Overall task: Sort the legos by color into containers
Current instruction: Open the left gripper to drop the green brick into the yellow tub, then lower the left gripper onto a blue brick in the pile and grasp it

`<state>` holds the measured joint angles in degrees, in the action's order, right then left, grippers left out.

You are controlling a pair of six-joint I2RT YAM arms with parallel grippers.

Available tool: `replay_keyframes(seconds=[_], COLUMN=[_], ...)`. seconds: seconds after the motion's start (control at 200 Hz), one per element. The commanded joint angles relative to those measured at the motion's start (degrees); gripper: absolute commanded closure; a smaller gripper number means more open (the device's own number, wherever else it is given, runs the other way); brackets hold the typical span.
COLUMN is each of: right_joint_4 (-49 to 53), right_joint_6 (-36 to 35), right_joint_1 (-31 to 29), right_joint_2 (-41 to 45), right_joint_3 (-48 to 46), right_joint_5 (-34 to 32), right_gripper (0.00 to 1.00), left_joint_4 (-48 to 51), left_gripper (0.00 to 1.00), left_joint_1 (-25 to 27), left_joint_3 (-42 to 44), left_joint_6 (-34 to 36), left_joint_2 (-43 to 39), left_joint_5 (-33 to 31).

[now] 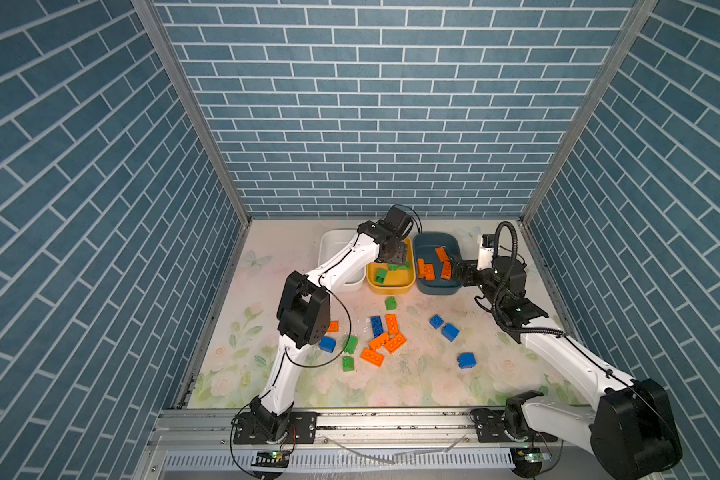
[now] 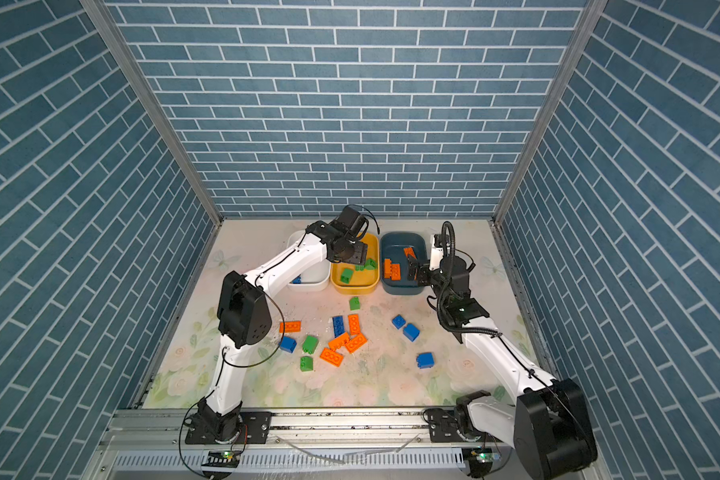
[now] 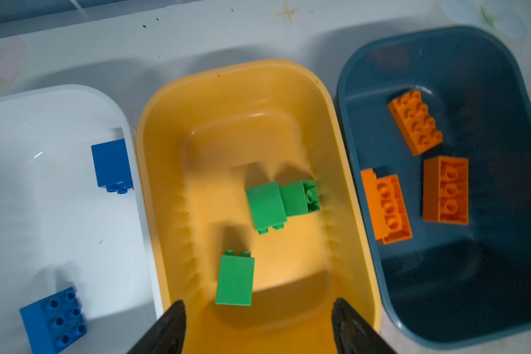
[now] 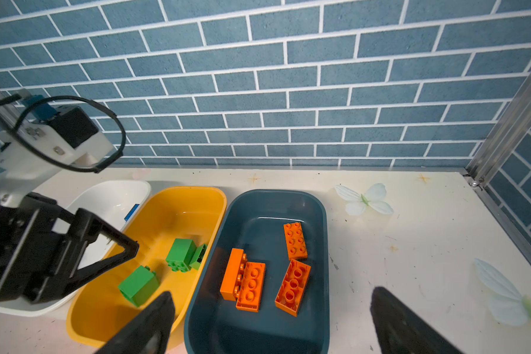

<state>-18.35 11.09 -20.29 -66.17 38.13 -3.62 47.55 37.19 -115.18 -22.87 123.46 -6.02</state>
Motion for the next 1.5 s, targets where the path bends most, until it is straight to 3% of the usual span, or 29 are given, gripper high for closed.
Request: replay_keyframes(seconds=[0.0,0.165,0.345,0.595,0.75,0.915,1.495], right_joint_4=[-4.56,0.83,-1.03,-2.91,-3.0,-3.23,-2.69], right_joint_6=[0.77,1.6,2.03,2.44,2.12,2.09,4.58], right_joint_1=[-0.14,-0.18,-0.18,-0.19,-0.19,-0.14,-0.18], right_joint_2=[0.05,-1.95,-3.6,-4.27,-4.27,-4.12,-3.96], right_joint_3=[-2.1,1.17,1.27,0.98,0.83,0.68,1.12], right_joint_5=[-2.1,-2.96,-0.36,0.69,0.83,1.12,4.54], right_gripper=[0.01,0.01,0.01,0.01,0.01,0.01,0.01], left_joint_4=[0.31,-1.0,-5.51,-4.53,-4.8,-8.48,-7.96], left_gripper=[0.16,0.01,0.01,0.01,0.1,0.32,0.56], left_joint_1=[0.51,1.75,3.38,6.39,6.85,6.84,6.89], left_joint_3=[6.63,20.64,35.3,41.23,42.49,43.91,42.85], left_joint_6=[-0.59,-7.95,-16.8,-18.88,-19.92,-22.69,-23.28], left_joint_2=[-6.31,-13.42,-19.05,-18.13,-16.56,-16.07,-11.5], left_joint_5=[2.33,3.94,9.07,10.73,10.08,9.8,8.7])
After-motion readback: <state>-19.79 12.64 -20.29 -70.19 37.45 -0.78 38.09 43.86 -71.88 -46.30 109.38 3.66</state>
